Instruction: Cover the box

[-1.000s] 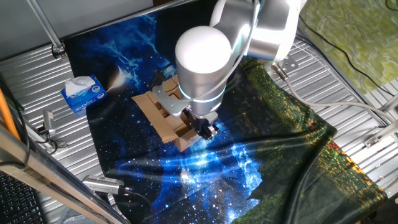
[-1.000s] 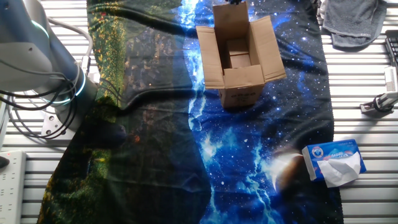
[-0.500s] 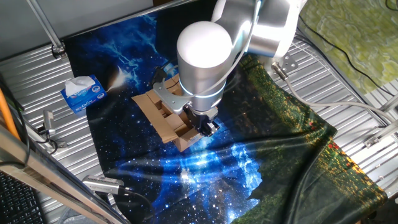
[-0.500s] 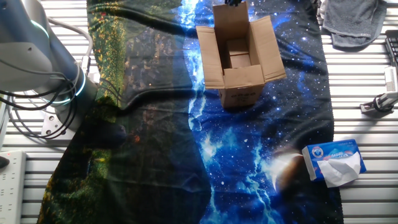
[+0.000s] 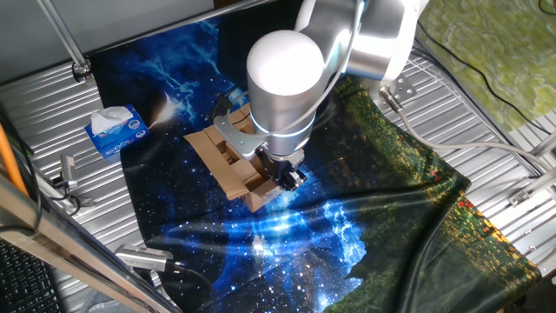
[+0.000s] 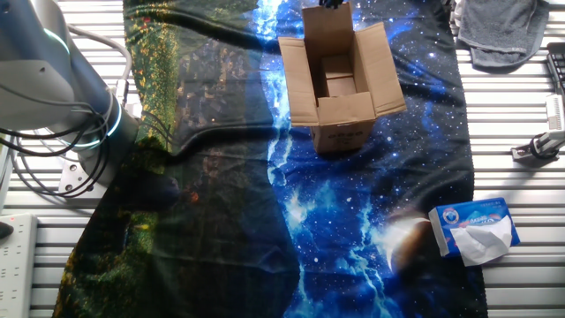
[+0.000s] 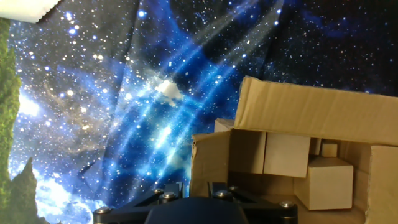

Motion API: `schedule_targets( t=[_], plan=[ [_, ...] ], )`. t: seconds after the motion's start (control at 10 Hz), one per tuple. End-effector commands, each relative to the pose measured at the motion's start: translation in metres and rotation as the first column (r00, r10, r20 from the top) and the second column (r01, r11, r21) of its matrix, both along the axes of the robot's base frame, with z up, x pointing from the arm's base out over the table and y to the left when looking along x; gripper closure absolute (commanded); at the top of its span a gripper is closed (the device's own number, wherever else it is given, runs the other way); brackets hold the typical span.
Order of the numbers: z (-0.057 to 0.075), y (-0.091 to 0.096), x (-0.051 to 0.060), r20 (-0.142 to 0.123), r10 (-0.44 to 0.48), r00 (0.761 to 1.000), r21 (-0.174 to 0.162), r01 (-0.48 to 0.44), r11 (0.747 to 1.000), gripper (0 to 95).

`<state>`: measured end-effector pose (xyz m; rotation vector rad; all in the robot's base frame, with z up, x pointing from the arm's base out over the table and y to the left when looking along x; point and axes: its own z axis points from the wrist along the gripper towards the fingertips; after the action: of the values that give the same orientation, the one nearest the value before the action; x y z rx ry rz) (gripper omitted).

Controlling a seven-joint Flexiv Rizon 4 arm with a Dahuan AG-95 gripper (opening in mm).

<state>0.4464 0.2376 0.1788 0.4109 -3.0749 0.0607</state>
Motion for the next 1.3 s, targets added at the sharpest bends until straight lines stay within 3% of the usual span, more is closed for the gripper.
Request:
schedule_targets(
  t=[0.1,0.9,1.0,1.3],
  plan=[
    [0.000,0.000,0.000,0.000,0.000,1.000,0.000,0.000,1.000,76.0],
    [0.000,0.000,0.000,0.000,0.000,1.000,0.000,0.000,1.000,76.0],
    [0.014,-0.004,0.002,-0.001,0.009,1.000,0.025,-0.009,1.000,76.0],
    [0.007,-0.038,0.004,-0.003,0.059,0.998,0.038,-0.059,0.998,76.0]
  ],
)
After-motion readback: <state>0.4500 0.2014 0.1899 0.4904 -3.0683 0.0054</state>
